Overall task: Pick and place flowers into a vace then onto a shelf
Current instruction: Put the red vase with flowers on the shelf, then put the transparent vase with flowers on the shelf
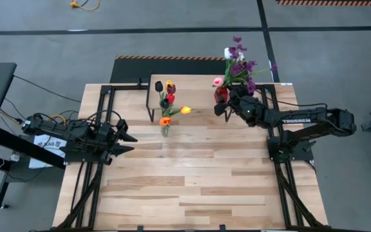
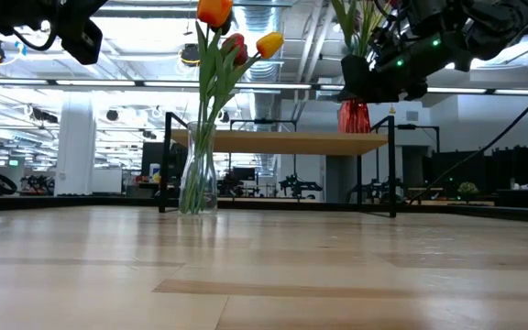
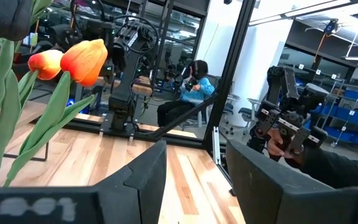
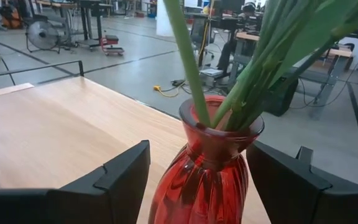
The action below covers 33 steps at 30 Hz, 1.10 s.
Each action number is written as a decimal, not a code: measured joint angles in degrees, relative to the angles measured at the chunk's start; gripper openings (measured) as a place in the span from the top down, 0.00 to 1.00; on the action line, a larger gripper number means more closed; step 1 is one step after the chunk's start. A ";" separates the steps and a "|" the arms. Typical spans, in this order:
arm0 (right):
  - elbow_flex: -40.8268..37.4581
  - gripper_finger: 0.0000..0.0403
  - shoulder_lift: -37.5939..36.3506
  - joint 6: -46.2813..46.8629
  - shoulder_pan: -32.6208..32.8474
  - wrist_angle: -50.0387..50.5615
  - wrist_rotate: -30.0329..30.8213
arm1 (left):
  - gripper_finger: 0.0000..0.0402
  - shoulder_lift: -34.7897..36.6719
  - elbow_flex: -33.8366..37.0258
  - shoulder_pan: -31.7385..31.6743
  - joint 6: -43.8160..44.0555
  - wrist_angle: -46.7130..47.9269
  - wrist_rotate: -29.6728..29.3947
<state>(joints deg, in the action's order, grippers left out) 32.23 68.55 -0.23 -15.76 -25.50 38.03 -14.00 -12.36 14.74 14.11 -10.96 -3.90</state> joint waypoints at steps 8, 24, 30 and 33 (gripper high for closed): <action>-0.07 0.35 -1.67 -1.49 1.33 0.21 0.49 | 0.61 0.00 0.00 0.00 0.02 0.16 0.00; -0.09 0.35 -9.70 0.70 6.18 14.01 2.79 | 0.61 0.00 0.00 0.00 0.02 0.17 0.00; -0.09 0.35 -11.20 0.67 8.85 15.86 2.63 | 0.61 0.02 0.00 0.01 0.02 0.17 0.00; -0.09 0.35 -12.15 0.74 10.67 17.62 2.62 | 0.61 0.00 0.00 0.00 0.04 0.17 0.00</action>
<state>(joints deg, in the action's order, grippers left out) 32.14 56.41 0.51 -5.09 -7.89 40.64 -14.00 -12.36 14.74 14.15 -10.79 -3.90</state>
